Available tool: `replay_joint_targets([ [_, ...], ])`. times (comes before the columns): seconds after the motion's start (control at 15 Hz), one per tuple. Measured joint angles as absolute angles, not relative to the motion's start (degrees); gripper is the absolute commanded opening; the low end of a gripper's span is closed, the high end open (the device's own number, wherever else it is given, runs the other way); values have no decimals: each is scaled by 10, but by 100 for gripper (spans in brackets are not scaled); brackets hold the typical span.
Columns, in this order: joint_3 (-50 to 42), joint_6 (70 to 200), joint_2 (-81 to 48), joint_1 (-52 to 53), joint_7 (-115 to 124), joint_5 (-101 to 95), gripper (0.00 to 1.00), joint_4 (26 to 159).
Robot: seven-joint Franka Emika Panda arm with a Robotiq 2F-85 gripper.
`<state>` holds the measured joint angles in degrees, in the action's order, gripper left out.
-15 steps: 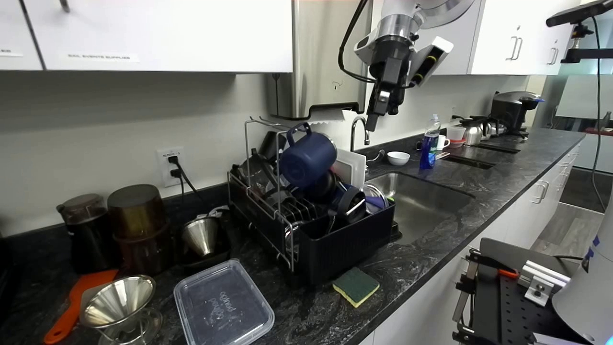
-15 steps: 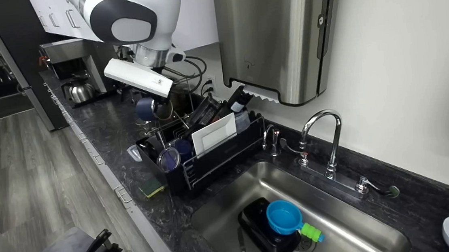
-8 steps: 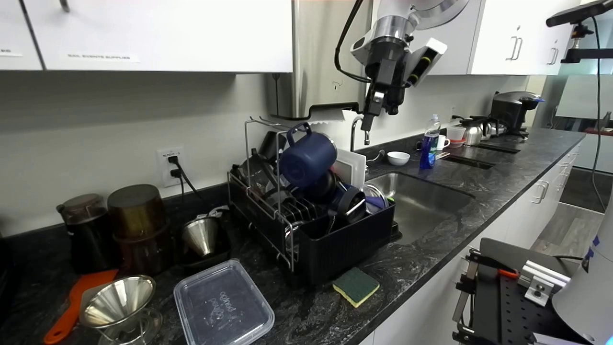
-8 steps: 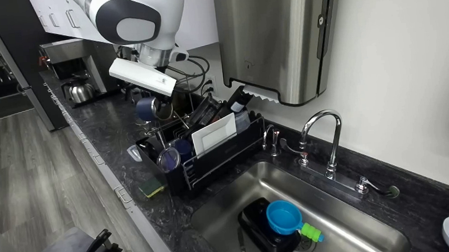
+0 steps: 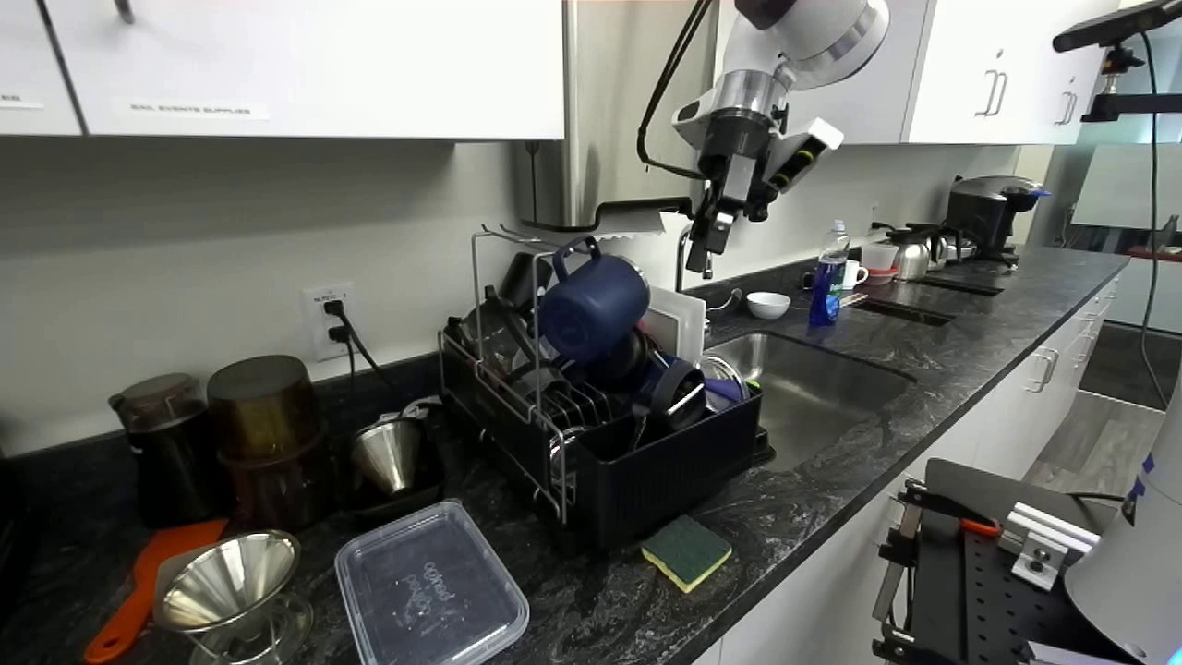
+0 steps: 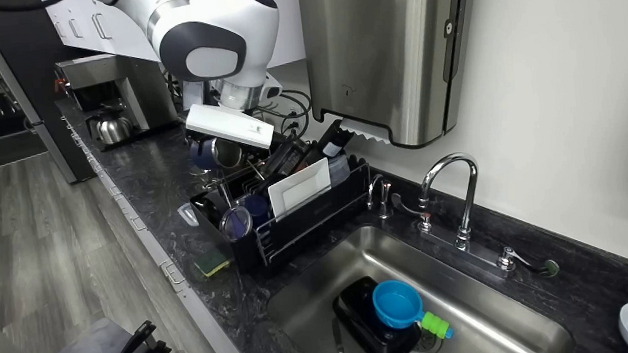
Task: Remove the thermos from the dishrack and place it in the sink
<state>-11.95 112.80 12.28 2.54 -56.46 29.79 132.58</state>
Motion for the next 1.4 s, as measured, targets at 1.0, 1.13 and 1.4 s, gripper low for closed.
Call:
replay_joint_targets([
  [1.0, -118, 978, 33, -8, -877, 447, 100, 1269],
  [1.13, -117, 983, 24, -14, -881, 447, 100, 1263],
  [1.4, -109, 1006, 19, -18, -881, 451, 100, 1259],
])
